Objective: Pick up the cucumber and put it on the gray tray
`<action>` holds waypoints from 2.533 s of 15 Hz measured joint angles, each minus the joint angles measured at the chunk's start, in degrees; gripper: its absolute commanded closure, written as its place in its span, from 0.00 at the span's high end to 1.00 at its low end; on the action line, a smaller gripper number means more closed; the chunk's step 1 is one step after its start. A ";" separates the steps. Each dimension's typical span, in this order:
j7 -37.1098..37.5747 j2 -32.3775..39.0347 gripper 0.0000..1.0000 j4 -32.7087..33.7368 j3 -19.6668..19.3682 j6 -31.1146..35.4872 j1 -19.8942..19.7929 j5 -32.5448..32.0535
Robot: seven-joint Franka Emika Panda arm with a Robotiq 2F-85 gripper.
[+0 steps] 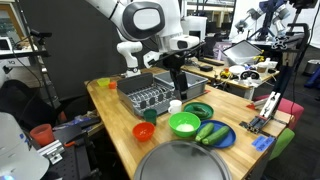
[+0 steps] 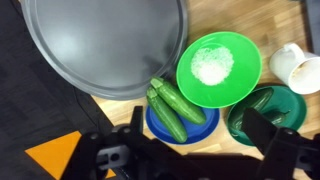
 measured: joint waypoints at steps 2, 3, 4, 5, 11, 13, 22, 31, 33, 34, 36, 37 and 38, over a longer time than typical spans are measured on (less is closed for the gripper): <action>0.21 5.16 1.00 3.08 -1.07 2.93 -0.09 -2.34; 0.20 7.99 1.00 5.11 -1.53 4.30 -0.10 -2.90; 0.11 10.79 1.00 7.37 -1.89 5.43 -0.10 -3.11; -0.14 13.50 1.00 9.85 -2.09 6.05 -0.10 -3.12; -4.17 24.88 1.00 21.25 -1.64 4.82 -0.09 -1.73; -4.39 24.99 1.00 21.80 -1.64 4.39 -0.14 -1.67; -4.47 25.58 1.00 22.25 -1.72 4.25 -0.15 -1.64; -11.20 39.09 1.00 37.33 -1.94 -0.12 -0.27 -2.28; -12.61 42.20 1.00 41.60 -1.89 -2.42 -0.34 -2.28; -13.18 43.64 1.00 43.53 -1.89 -3.43 -0.45 -2.28; -14.31 46.59 1.00 47.23 -1.89 -5.15 -0.90 -2.29; -14.91 48.02 1.00 48.96 -1.88 -5.84 -1.18 -2.29; -15.40 49.36 1.00 50.65 -1.87 -6.65 -1.43 -2.29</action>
